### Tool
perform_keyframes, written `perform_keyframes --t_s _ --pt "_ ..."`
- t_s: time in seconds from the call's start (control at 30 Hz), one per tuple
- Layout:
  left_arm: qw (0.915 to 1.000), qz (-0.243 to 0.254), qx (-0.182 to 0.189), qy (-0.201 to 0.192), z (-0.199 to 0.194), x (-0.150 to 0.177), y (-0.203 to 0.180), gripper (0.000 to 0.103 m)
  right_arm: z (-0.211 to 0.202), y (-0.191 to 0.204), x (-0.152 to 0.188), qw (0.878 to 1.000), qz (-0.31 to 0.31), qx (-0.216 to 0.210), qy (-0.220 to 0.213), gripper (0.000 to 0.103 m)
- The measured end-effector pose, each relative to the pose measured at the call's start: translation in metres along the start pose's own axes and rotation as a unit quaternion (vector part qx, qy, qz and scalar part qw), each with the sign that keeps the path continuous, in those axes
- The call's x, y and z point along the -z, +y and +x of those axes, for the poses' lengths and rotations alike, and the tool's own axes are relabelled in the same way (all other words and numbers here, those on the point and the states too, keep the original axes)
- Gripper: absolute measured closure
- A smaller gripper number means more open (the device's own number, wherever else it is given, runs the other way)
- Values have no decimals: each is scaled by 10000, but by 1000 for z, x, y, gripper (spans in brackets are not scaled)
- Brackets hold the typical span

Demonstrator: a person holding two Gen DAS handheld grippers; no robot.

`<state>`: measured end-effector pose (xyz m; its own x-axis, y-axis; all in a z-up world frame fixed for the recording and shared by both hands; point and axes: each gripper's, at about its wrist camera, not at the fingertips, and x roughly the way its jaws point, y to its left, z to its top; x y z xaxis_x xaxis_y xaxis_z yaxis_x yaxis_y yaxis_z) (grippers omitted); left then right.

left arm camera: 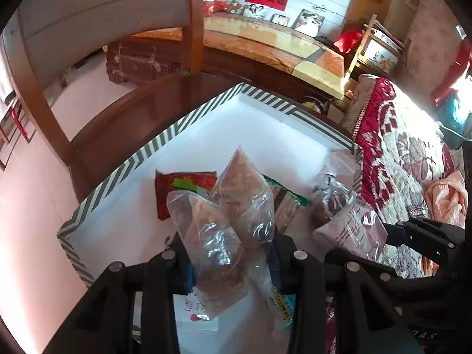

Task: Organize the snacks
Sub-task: 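Carry both held snacks over the white tray, then lower both snacks into the tray and open both grippers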

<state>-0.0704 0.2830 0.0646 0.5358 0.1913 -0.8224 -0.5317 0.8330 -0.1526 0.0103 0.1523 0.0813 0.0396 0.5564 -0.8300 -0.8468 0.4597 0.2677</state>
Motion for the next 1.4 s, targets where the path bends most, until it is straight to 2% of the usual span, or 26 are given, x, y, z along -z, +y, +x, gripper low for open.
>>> perform_keyframes --t_s 0.27,0.5,0.67,0.93,1.0,1.27,1.4 --pt "9998 -177 -79 22 5 -1 9 63 26 7 -16 9995 -207 113 203 51" --pt "9995 -314 -61 -5 5 -1 14 58 31 7 -15 9996 -187 162 103 45" --pt "9991 -411 -99 -45 5 0 16 49 23 11 -11 9995 -230 202 41 45" --pt "9972 -268 -166 -673 -15 3 8 11 -9 10 6 9992 25 43 -399 45" --pt "9969 -160 -156 -761 -18 4 4 10 -18 10 12 9986 119 51 -515 45" --pt "9947 131 -232 -990 -30 13 -16 8 -38 4 47 9981 284 145 -535 45" --pt "9952 304 -209 -905 -34 22 -35 5 -55 -7 68 9969 433 285 -599 45"
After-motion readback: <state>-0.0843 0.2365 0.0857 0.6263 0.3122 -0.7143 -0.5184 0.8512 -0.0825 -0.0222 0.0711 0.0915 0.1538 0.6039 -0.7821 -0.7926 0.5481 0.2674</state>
